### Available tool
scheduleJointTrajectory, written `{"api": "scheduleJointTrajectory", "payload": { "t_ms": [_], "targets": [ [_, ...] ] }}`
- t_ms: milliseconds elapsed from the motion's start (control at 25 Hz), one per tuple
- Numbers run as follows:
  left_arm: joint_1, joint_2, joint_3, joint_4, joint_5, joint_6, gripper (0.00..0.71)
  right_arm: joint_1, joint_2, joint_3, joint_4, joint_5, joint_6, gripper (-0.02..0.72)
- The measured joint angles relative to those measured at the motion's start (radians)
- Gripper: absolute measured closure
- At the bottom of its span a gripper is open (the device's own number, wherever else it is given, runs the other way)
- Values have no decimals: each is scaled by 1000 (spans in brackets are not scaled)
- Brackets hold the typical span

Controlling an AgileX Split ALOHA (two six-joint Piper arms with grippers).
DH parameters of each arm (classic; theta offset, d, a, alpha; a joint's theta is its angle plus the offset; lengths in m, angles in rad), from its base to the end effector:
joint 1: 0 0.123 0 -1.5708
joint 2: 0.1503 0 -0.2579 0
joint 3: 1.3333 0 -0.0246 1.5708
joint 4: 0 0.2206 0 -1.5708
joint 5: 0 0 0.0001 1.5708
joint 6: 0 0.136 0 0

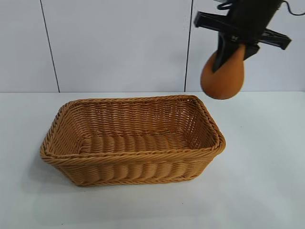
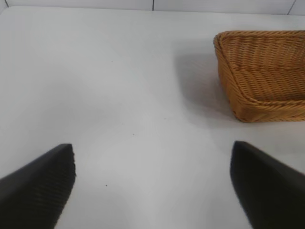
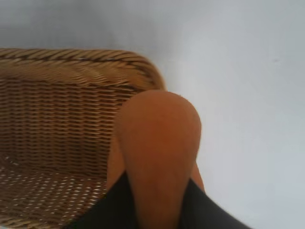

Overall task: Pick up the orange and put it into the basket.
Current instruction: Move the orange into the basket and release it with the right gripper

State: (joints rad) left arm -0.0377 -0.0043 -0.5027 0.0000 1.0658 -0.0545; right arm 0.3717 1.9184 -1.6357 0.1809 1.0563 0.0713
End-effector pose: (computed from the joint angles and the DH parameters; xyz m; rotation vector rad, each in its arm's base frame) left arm 0.0349 -0.0013 0.2425 -0.0172 2.0428 -0.0577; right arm 0.3531 0.1605 0.2036 -0.3362 2.8292 0.3399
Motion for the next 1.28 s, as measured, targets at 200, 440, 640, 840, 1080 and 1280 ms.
{"api": "scheduleJointTrajectory", "payload": {
  "t_ms": [200,440,640,840,1080,1280],
  "targets": [
    [0,0,0,0,0,0,80,160,9,0,8,-92,57,631],
    [0,0,0,0,0,0,80,267,108,-1,11,-183,96,631],
    [0,0,0,0,0,0,80,279,219,-1,8,-282,104,631],
    [0,0,0,0,0,0,80,279,292,-1,7,-329,118,631],
    [0,0,0,0,0,0,80,279,294,-1,7,-322,118,444],
    [0,0,0,0,0,0,80,280,257,-21,-6,-269,118,146]
  ]
}}
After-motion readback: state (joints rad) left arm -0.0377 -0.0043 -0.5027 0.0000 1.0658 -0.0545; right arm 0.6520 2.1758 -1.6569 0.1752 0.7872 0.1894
